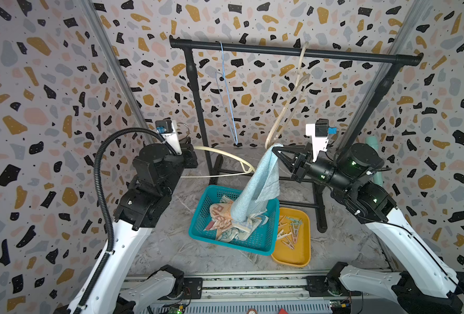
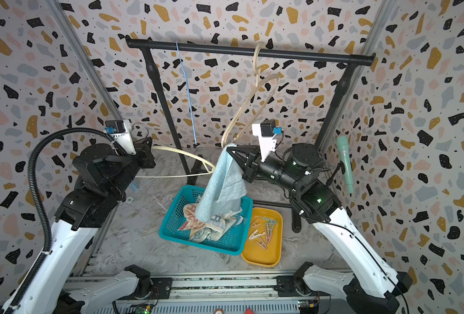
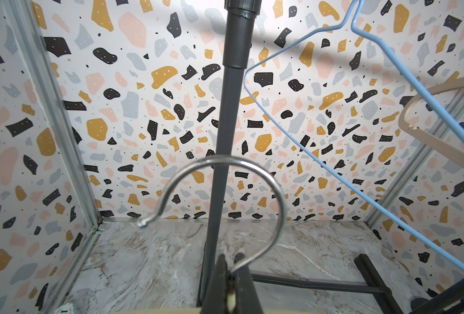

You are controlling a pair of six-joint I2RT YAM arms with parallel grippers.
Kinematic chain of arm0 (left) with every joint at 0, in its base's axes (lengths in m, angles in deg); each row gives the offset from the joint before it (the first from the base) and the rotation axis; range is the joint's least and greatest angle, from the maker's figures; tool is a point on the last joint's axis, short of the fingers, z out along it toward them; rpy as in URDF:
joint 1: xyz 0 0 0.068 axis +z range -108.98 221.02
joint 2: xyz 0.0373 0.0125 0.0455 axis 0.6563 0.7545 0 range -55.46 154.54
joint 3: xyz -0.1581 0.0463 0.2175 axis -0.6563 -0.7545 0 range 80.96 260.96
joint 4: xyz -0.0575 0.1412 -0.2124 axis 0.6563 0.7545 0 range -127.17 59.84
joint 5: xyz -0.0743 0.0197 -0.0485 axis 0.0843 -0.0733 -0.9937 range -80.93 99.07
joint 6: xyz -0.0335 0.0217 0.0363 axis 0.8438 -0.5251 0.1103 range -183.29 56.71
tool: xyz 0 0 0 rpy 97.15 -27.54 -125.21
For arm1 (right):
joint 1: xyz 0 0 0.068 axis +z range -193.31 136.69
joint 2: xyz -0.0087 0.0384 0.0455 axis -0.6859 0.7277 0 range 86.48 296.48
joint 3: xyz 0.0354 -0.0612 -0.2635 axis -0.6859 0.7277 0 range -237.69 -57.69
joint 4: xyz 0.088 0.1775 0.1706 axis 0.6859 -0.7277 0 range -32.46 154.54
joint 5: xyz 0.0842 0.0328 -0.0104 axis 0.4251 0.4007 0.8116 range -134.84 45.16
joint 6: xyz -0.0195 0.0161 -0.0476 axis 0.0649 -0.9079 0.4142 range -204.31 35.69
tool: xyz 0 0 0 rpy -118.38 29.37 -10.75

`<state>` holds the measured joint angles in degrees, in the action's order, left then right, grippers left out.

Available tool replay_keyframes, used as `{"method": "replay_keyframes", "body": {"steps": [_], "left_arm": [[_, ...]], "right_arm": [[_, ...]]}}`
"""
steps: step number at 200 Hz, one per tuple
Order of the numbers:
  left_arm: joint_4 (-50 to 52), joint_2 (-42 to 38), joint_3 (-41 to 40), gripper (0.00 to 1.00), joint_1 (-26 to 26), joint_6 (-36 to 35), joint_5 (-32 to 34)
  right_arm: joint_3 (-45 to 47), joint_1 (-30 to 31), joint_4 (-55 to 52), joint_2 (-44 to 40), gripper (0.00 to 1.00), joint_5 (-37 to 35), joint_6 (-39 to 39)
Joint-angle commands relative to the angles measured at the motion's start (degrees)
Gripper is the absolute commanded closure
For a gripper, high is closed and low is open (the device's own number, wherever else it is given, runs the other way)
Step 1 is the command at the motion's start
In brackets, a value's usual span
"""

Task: Remove the clothespins securing towels to the hanger
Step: Place the towel in the basket.

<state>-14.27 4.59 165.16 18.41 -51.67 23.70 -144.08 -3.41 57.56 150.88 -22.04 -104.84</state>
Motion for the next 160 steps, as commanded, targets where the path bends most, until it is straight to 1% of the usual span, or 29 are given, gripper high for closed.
{"method": "replay_keyframes", "body": {"steps": [1,14,60,105,160], "left_arm": [[-0.97,-0.7,2.24,1.0,0.22,-2.27,3.49],[-0.56,-0.71,2.52,1.0,0.17,-2.65,5.31],[0.4,-0.55,2.9,1.0,0.2,-4.56,8.34],[0.83,-0.64,4.55,1.0,0.25,-4.81,8.08],[2.32,-0.71,8.73,1.0,0.23,-4.38,6.7]], "right_arm": [[-0.73,-0.76,1.8,-1.64,1.0,0.78,-0.34],[-0.68,-1.26,1.14,-2.13,1.0,0.82,-0.2],[-0.31,-2.94,-0.22,-2.99,1.0,1.48,0.18],[0.39,-3.42,-0.23,-2.42,1.0,2.91,0.23],[4.92,-3.46,3.18,-1.97,1.0,4.43,-0.95]]}}
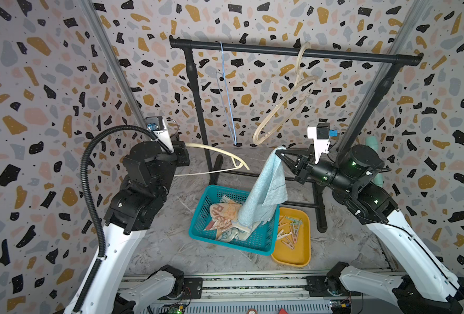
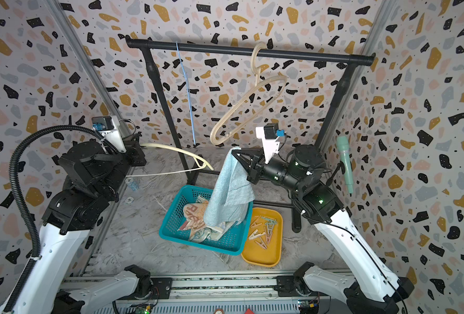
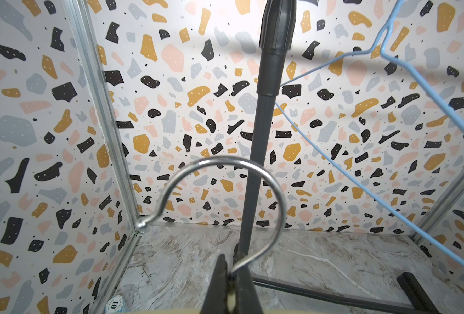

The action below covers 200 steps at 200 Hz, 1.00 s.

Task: Remove the clothespins securing towels to the hanger
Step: Place the towel in the basket.

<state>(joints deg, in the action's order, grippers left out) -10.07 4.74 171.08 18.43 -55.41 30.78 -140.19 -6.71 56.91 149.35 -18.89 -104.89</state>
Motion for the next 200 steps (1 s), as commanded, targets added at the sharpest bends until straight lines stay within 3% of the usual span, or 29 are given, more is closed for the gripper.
{"method": "replay_keyframes", "body": {"steps": [1,200], "left_arm": [[-1.87,-0.87,2.88,1.0,0.23,-0.66,-0.37],[-3.85,-3.03,3.6,1.0,0.19,3.23,-6.75]], "right_arm": [[1.11,-0.19,3.93,-0.46,1.0,1.33,-0.97],[14.83,0.04,9.05,-0.68,1.0,3.31,-4.86]]}}
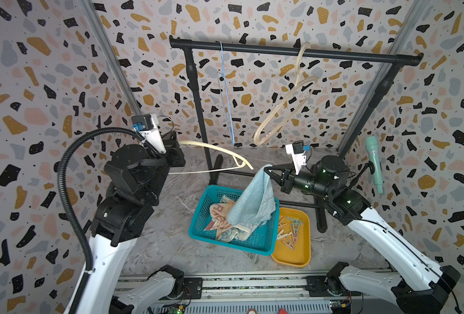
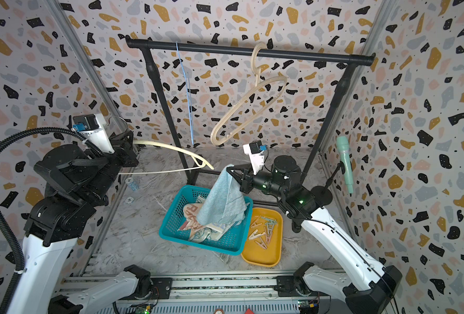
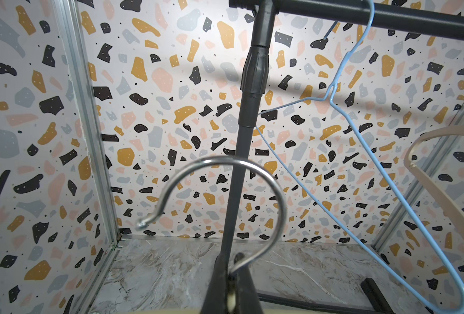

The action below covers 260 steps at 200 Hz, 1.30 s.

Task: Remove the clothespins securing towels to the hanger
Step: Place the towel in the basket.

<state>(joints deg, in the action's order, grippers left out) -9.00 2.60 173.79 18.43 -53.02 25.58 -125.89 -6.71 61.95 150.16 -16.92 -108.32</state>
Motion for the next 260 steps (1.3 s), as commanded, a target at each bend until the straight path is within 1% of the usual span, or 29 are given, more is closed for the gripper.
{"method": "replay_keyframes", "body": {"steps": [1,26,71,141,193,260], "left_arm": [[-4.89,-0.87,0.87,1.0,0.18,0.92,-1.6],[-5.4,-1.1,0.16,1.0,0.2,1.24,-2.17],[-6.06,-1.35,-0.97,1.0,0.13,1.3,-3.14],[-7.12,-1.8,-2.29,1.0,0.25,1.64,-4.47],[-8.57,-2.86,-3.44,1.0,0.1,1.88,-5.95],[-9.09,-2.88,-4.23,1.0,0.14,2.75,-7.28]], "right_arm": [[0.62,0.05,4.04,-1.51,1.0,1.34,-1.45],[1.79,1.59,4.74,-1.12,1.0,1.01,-1.01],[1.9,4.78,3.14,-0.1,1.0,-1.81,0.95],[3.15,7.9,2.68,0.85,1.0,-2.98,1.82],[5.09,8.84,2.97,1.0,1.0,-5.07,1.67],[5.37,12.75,4.31,6.12,1.0,-7.15,2.07]]}}
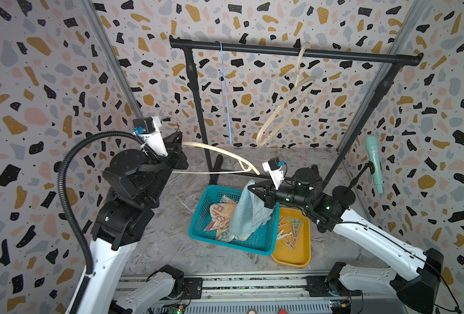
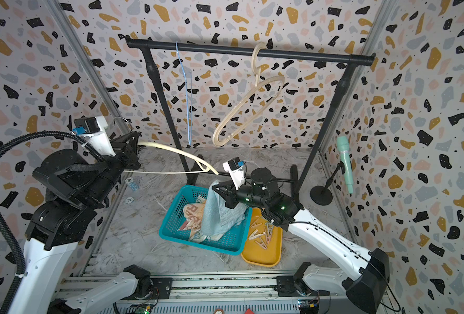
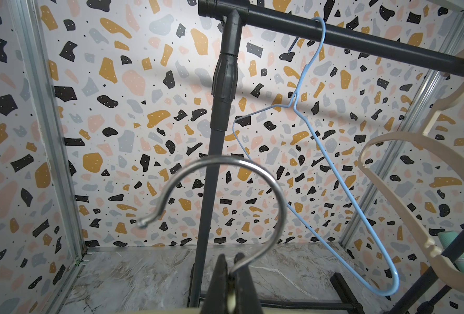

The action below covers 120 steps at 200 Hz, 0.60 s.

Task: Remove the clothespins securing towels to the hanger
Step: Place the towel in the basket.

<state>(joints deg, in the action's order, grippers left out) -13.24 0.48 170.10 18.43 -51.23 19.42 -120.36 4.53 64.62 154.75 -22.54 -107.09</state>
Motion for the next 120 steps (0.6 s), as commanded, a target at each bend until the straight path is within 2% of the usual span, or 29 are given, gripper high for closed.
{"method": "replay_keyframes", "body": {"steps": [1,120], "left_arm": [[-4.85,-0.75,-0.54,1.0,0.2,0.96,-1.16],[-5.99,-1.31,-2.77,1.0,0.14,1.4,-2.44]], "right_arm": [[-0.16,1.63,1.66,1.61,1.0,-1.59,0.87],[0.27,6.47,5.53,11.11,1.0,-4.0,-0.26]]}}
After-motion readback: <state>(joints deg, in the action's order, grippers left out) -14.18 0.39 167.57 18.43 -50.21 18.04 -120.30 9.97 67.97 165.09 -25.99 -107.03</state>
